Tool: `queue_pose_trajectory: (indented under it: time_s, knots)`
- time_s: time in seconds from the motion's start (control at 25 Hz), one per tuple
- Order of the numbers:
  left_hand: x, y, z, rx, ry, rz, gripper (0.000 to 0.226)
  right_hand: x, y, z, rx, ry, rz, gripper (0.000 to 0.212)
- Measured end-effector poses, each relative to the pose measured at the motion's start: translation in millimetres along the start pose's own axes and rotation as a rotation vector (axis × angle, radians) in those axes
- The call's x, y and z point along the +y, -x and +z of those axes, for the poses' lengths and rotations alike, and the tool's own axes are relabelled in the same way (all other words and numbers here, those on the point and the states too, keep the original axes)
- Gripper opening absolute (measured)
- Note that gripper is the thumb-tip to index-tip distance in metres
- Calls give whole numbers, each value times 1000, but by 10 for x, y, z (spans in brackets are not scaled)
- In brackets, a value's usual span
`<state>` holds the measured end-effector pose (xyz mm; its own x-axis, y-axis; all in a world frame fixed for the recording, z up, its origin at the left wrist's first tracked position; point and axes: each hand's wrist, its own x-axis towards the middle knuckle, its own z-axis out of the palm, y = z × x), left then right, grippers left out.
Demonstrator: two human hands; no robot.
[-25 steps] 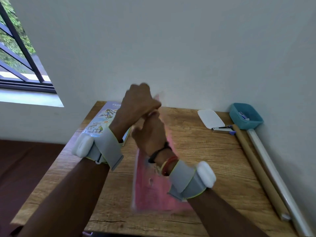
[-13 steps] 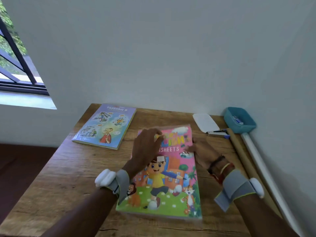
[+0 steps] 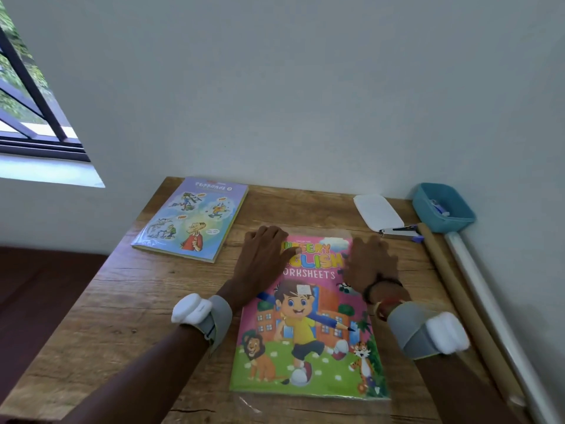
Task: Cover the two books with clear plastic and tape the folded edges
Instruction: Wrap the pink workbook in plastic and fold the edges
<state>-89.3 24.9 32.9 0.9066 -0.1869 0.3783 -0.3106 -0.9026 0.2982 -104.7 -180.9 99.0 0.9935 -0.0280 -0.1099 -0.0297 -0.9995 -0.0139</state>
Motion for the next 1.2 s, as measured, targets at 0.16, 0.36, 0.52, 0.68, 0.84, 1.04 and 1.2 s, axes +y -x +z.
queue_pose_trajectory:
  time_s: [0.16,0.36,0.52,0.68,0.84,1.04,1.2]
  knots:
    - [6,-74,58,42,-88,-36,23,-547,-39,152,98,-185,-433,41]
    - [-59,-63,87,64,-196,-157,32,-477,-286,536,320,-119,-377,34]
    - [-69,-51,95,85,-241,-244,41,-21,-430,596,346,-87,-140,33]
    - [-69,-50,119,96,-217,-219,40,-54,-413,487,379,68,-131,32]
    - [-72,-35,105,98,-264,-204,30,-662,-343,453,263,-97,-397,28]
    - [-18,-2,42,78,-355,-243,29,-216,-387,430,239,-36,-175,25]
    - [-14,-9,68,39,-346,-225,33,90,-344,293,139,-43,-41,32]
